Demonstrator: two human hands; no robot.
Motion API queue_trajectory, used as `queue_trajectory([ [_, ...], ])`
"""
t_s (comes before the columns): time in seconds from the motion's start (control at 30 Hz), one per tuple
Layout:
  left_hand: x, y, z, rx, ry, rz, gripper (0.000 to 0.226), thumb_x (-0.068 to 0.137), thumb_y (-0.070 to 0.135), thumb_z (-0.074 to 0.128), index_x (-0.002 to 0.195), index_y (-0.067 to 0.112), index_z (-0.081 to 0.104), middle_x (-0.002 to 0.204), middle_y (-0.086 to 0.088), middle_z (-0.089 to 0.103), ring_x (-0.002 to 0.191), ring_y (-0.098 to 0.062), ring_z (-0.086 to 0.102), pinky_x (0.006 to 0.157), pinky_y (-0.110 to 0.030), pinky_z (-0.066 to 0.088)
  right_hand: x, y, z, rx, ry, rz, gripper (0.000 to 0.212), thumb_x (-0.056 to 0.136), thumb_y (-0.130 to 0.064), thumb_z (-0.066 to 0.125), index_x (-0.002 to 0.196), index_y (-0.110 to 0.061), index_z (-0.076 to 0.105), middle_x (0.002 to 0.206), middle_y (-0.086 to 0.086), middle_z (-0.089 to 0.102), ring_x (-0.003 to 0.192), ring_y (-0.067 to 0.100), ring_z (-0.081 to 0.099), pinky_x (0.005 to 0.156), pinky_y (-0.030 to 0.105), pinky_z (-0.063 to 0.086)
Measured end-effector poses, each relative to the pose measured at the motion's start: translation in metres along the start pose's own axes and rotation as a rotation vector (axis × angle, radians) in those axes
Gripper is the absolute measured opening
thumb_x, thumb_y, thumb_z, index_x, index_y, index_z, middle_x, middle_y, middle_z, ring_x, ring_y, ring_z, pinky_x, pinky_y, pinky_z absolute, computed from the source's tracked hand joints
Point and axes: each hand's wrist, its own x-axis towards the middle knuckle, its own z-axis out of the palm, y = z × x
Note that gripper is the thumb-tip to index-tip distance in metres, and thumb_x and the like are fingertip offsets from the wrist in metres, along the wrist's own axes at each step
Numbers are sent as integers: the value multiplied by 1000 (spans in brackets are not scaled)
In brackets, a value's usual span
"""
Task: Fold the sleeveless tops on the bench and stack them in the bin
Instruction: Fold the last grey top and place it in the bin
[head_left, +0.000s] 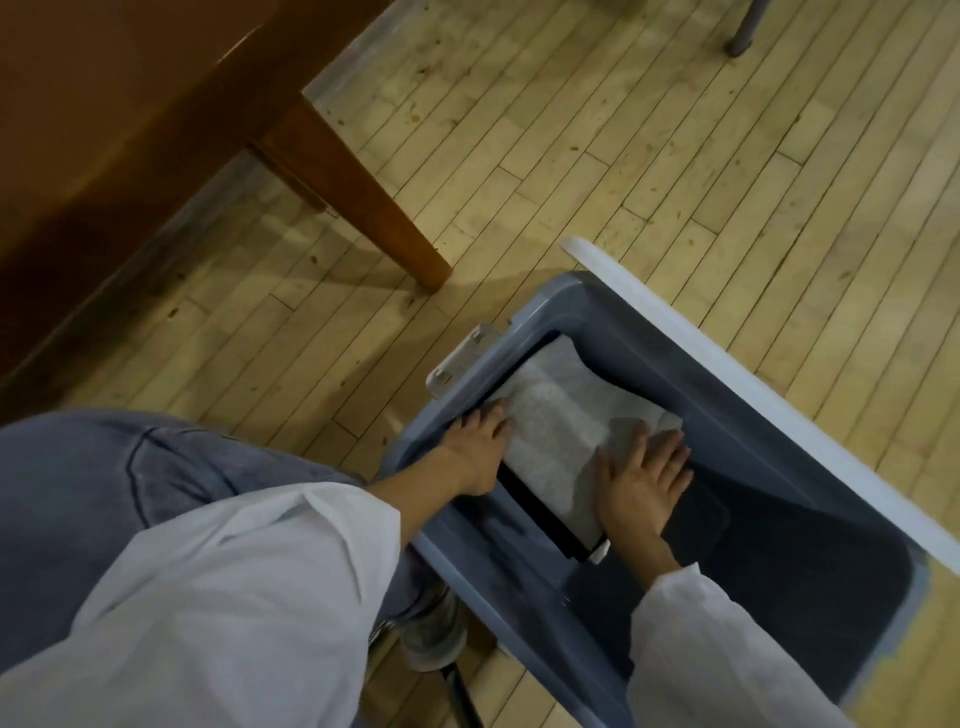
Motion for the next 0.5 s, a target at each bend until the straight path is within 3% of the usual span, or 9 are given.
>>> queue_trajectory([
  [0.07, -6, -1, -11, -140, -4, -14, 70, 91, 16, 49, 151, 12, 12, 158, -13, -13, 144, -33, 3, 118, -42, 12, -3, -15, -22, 33, 113, -135, 54, 96, -28, 49, 144, -7, 34, 156, 24, 12, 145, 38, 2, 117, 55, 4],
  [0.13, -13, 0, -23, -234, 10, -14, 61, 93, 18, 48, 148, 11, 22, 158, -12, -11, 144, -33, 7, 115, -41, 16, -15, -31, -42, 161, 327, -393, 38, 87, -10, 61, 124, -4, 56, 145, 22, 38, 142, 38, 19, 113, 58, 23],
  [0.23, -23, 6, -45, -327, 102, -8, 55, 94, 24, 48, 143, 7, 30, 157, -14, 2, 139, -35, 21, 111, -41, 28, -24, -55, -88, 252, 612, -648, 26, 86, -2, 59, 112, -5, 64, 132, 17, 53, 135, 33, 34, 111, 47, 33],
  [0.3, -25, 13, -60, -440, 164, -20, 52, 93, 23, 49, 141, 7, 37, 152, -14, 17, 129, -34, 36, 102, -38, 38, -13, -66, -120, 221, 692, -629, 27, 90, -7, 55, 116, -5, 61, 132, 17, 53, 133, 34, 36, 112, 44, 31],
  [0.37, -28, 20, -71, -587, 228, -18, 36, 93, 17, 47, 127, 4, 51, 136, -13, 37, 113, -30, 48, 89, -36, 42, 7, -73, -140, 165, 619, -514, 35, 94, -17, 52, 126, -4, 54, 136, 19, 49, 133, 38, 36, 111, 48, 31],
  [0.43, -32, 24, -76, -694, 275, -13, 24, 94, 12, 44, 114, 7, 58, 116, -9, 46, 102, -26, 53, 78, -31, 42, 21, -78, -150, 96, 437, -429, 45, 98, -28, 48, 135, -3, 45, 137, 20, 48, 127, 40, 42, 108, 49, 31],
  [0.5, -37, 22, -74, -773, 272, -14, 33, 95, 12, 45, 126, 9, 56, 123, -6, 51, 110, -27, 55, 74, -24, 43, 31, -82, -157, 82, 318, -375, 48, 100, -33, 40, 139, -4, 40, 137, 16, 49, 124, 37, 45, 107, 44, 31],
])
